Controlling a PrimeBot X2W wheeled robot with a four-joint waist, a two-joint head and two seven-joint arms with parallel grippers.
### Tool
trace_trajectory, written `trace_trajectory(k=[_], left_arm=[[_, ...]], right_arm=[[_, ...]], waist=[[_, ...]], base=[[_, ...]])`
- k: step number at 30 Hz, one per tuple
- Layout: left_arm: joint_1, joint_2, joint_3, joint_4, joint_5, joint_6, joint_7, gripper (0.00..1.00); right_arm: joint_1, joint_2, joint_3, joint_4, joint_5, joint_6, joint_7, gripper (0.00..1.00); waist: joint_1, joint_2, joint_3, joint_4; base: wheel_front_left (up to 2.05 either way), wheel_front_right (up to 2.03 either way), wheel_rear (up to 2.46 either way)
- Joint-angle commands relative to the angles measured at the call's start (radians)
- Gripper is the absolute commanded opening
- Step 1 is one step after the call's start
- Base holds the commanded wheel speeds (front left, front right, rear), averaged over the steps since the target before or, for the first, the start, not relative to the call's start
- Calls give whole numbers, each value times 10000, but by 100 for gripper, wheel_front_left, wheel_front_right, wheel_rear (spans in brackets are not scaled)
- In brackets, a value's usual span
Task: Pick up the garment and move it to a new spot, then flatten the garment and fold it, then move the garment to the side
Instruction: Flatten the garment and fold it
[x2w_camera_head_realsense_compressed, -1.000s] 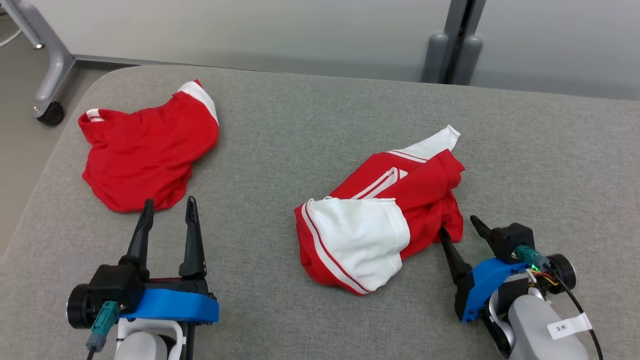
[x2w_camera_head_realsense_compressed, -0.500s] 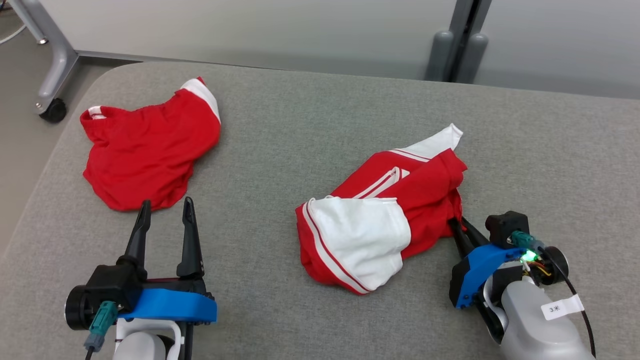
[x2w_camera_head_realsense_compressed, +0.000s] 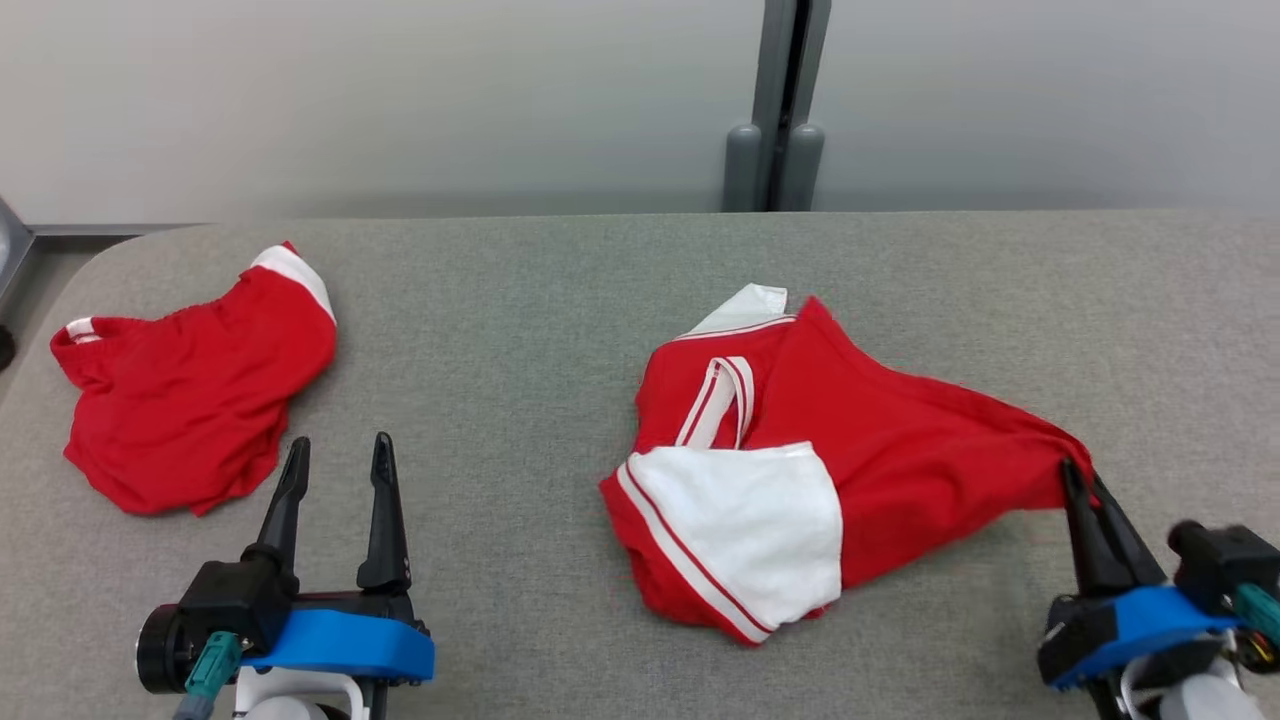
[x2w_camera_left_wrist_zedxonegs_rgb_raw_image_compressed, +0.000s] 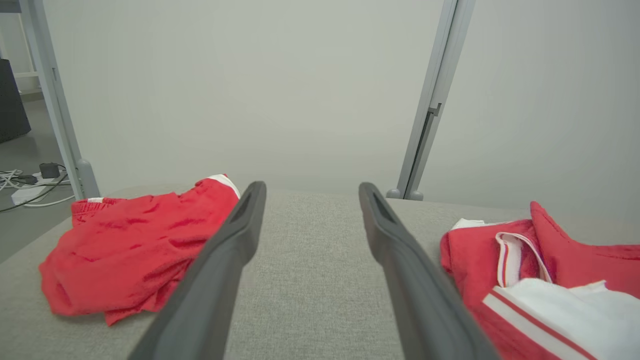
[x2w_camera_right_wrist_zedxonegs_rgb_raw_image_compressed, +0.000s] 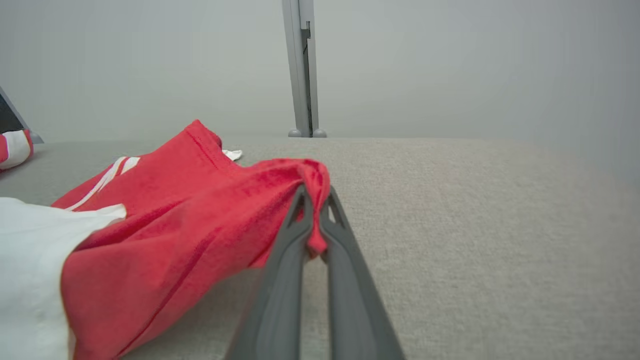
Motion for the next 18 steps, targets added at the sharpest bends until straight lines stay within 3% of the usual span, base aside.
trace_trajectory(k=[1,9,10,11,12,18], left_arm=[[118,-12,36,-15,-48,20,-49,100],[126,-13,-100,-2,-80,17,-47,100],[127,-13,-113,4,-82,16,-47,100],[130,-13,-129,9,-80,12,-49,100],[138,-12,-126,13,-67,6,-49,100],[196,-14,-26,12,78,-54,-49,100]], right_arm=[[481,-25,-257,-295,76,1,-34,0],[2439,98,-2268,-1024,93,1,608,0],[2574,144,-2424,-991,31,1,747,28],[2594,206,-2559,-1070,17,1,774,68],[2612,217,-2662,-1195,-109,1,731,100],[2116,550,-2339,-2422,-582,1,610,100]], waist=[[1,0,-122,-154],[1,0,-200,-219],[1,0,-212,-210],[1,0,-226,-201],[1,0,-238,-192],[1,0,-277,-185]], base=[[0,0,0],[0,0,0],[0,0,0],[0,0,0],[0,0,0],[0,0,0]])
